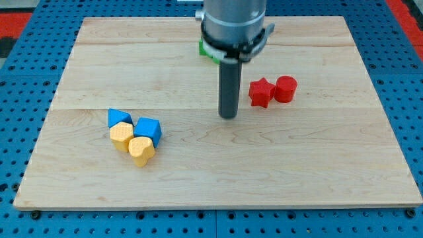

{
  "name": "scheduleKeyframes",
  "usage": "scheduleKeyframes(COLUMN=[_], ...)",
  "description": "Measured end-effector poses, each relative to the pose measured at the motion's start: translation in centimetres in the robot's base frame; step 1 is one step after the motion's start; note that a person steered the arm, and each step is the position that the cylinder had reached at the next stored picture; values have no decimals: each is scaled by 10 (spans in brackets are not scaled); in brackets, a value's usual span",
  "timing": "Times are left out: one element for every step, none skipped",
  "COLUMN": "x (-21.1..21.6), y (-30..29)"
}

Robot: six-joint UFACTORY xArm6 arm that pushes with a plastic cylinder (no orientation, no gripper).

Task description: Separate the blue triangle and the yellow hexagon from the blue cube and the yellow heart

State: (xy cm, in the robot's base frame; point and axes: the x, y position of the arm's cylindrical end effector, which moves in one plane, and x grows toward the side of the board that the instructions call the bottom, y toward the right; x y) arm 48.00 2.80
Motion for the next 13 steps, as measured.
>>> scheduleKeyframes(x=[85, 134, 105, 91, 62, 53, 47, -2, -32, -51, -135, -150, -134], y=[27, -41, -98, -189, -160, -138, -167, -177, -184, -173, -184, -272, -272])
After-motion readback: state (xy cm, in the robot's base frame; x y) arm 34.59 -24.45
